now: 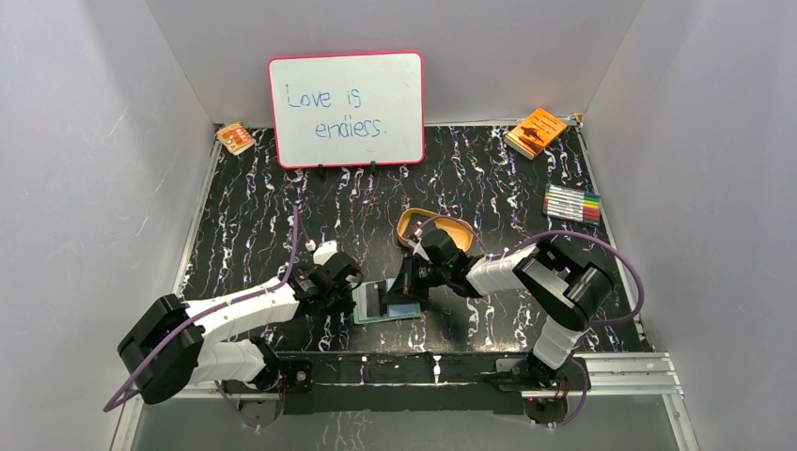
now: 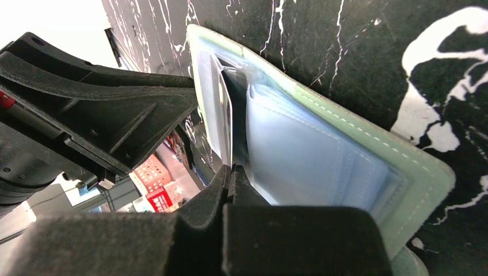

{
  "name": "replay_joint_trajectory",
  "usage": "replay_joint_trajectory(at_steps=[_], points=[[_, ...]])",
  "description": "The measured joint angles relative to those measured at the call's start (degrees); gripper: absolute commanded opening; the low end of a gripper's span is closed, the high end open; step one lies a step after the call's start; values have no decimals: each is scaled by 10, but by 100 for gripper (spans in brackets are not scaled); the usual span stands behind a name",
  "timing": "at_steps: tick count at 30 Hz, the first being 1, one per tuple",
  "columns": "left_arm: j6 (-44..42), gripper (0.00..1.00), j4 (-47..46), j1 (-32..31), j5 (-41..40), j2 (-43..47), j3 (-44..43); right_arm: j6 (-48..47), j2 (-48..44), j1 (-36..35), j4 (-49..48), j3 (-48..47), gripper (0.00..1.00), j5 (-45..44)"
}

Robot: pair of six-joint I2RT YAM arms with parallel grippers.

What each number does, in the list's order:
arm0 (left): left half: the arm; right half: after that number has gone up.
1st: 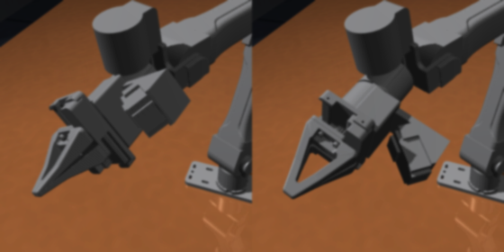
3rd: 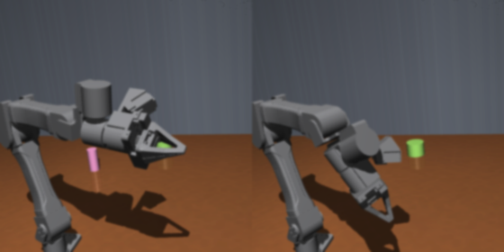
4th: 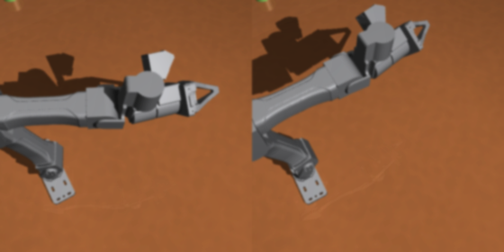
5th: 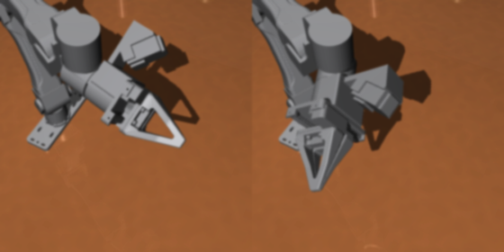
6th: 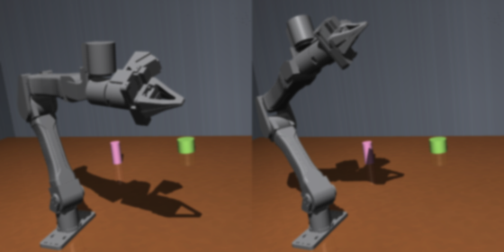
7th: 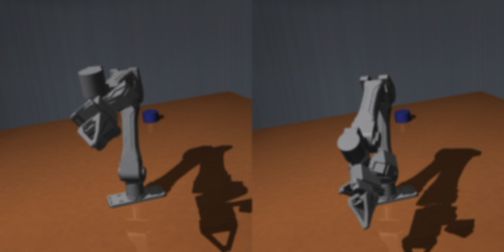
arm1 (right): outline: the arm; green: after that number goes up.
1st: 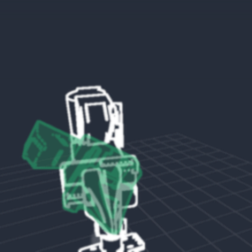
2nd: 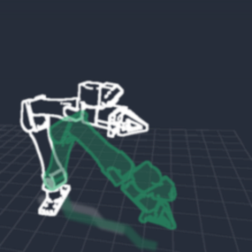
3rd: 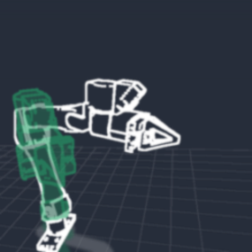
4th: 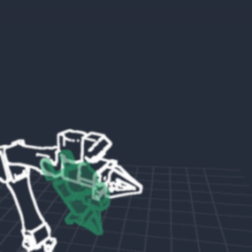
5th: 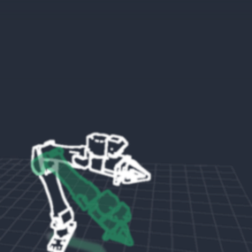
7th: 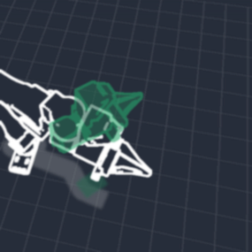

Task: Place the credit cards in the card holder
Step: Insert the credit card into the card holder.

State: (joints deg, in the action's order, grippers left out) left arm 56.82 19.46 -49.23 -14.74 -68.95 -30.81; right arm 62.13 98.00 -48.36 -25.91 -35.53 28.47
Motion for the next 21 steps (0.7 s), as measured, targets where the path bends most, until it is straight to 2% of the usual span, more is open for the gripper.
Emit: replay_joint_trajectory(at_steps=[21], points=[[-3,20,-5,0,4,0,2,-9,31,-16,57,-48,0,8]])
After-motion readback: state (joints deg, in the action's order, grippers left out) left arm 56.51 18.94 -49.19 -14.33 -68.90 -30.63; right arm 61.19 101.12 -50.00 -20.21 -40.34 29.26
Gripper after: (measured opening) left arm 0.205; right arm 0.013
